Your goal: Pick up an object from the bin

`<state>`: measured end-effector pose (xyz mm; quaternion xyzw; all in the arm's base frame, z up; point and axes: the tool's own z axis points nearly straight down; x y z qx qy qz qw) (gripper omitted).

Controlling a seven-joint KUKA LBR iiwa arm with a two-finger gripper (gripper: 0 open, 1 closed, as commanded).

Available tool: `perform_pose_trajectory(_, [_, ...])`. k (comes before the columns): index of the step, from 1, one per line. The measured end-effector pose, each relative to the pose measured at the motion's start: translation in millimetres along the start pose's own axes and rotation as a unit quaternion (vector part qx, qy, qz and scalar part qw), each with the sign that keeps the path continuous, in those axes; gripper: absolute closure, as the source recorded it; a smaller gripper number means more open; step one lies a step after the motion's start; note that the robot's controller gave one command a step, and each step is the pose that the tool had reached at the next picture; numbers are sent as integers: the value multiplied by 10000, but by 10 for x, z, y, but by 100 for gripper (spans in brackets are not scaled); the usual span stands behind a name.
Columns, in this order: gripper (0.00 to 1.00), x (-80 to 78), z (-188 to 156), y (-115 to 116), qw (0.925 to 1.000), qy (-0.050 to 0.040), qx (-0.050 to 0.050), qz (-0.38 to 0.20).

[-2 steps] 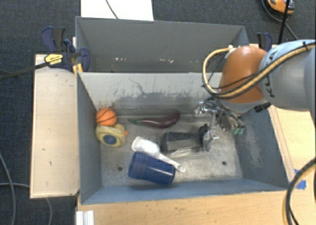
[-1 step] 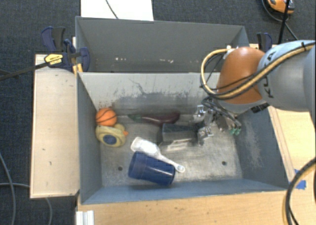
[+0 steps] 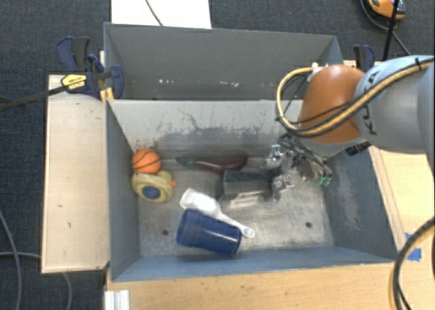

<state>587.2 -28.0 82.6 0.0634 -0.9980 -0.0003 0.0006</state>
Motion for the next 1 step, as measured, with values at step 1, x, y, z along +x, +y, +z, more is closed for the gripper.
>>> perform_pose_trajectory(1, [100,6,-1194,52,9995,11,4,322])
